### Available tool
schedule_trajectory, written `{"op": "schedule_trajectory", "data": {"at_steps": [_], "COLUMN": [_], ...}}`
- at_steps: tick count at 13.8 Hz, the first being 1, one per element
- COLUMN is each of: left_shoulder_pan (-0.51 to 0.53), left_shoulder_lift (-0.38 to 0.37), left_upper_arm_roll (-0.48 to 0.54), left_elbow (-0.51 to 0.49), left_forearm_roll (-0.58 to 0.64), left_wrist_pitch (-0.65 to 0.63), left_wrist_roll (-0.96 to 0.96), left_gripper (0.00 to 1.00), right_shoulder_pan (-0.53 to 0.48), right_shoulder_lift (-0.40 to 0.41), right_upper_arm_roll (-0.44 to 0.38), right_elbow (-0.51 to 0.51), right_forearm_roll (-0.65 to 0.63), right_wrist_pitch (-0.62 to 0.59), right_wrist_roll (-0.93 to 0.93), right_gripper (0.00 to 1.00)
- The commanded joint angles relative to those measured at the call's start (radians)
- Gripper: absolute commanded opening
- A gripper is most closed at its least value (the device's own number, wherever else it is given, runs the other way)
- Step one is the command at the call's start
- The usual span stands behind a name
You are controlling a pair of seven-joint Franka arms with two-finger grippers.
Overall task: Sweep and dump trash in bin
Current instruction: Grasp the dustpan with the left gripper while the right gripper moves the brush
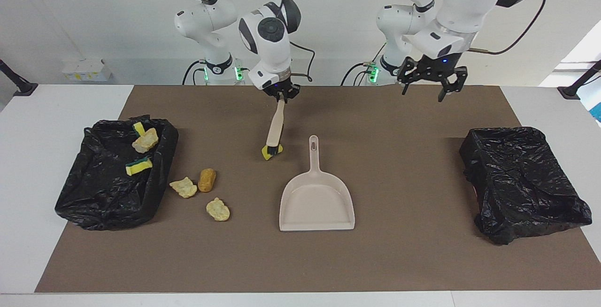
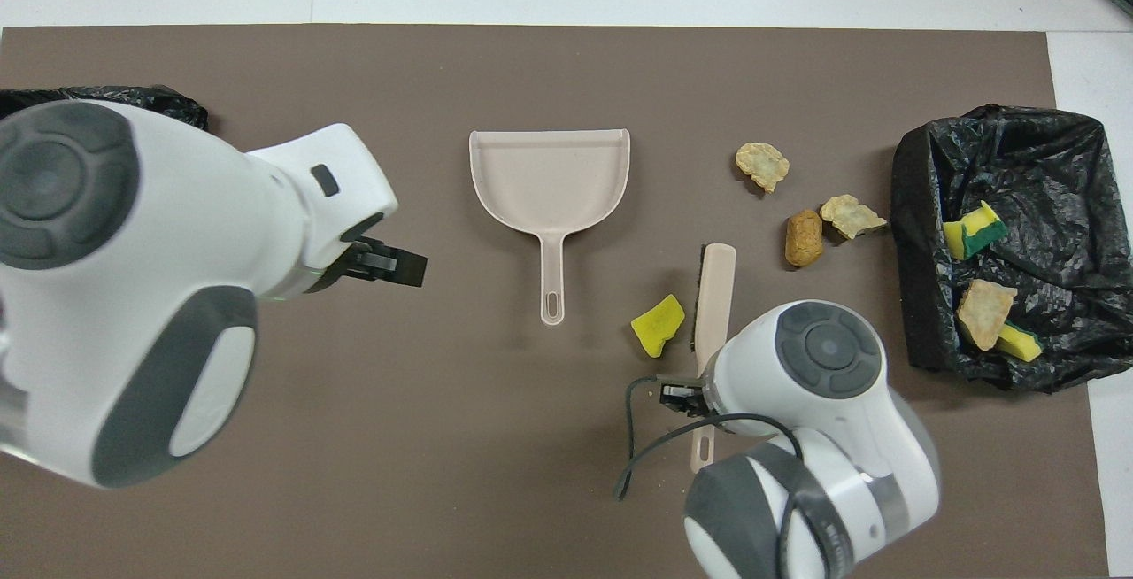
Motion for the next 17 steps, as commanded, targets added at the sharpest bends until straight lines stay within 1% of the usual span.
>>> {"op": "schedule_trajectory", "data": {"at_steps": [1,4,8,11,13,16,17], "left_shoulder_pan": [-0.076,-0.154,-0.194,-0.210,-0.225,-0.230,-0.242], "left_shoulder_lift": [0.062,0.183,0.300,0.331,0.358,0.363,0.381], "left_upper_arm_roll": [0.019,0.020,0.020,0.020,0.020,0.019,0.020], "left_elbow": [-0.033,-0.028,-0.007,-0.013,-0.011,-0.019,-0.019], "left_forearm_roll": [-0.006,0.008,0.029,0.029,0.029,0.029,0.028], "left_wrist_pitch": [0.113,0.251,0.399,0.419,0.436,0.439,0.440], "left_wrist_roll": [-0.091,-0.190,-0.272,-0.295,-0.300,-0.312,-0.313], "left_gripper": [1.00,1.00,1.00,1.00,1.00,1.00,0.97], "right_shoulder_pan": [-0.083,-0.147,-0.274,-0.330,-0.347,-0.351,-0.348], "right_shoulder_lift": [0.070,0.108,0.139,0.189,0.208,0.223,0.223], "right_upper_arm_roll": [0.014,0.014,0.014,0.016,0.016,0.017,0.017], "right_elbow": [0.106,0.162,0.174,0.185,0.170,0.148,0.128], "right_forearm_roll": [-0.084,-0.207,-0.386,-0.517,-0.571,-0.582,-0.580], "right_wrist_pitch": [-0.083,-0.129,-0.123,-0.105,-0.088,-0.066,-0.042], "right_wrist_roll": [-0.047,-0.100,-0.292,-0.311,-0.312,-0.330,-0.330], "right_gripper": [0.00,0.00,0.00,0.00,0.00,0.00,0.00]}}
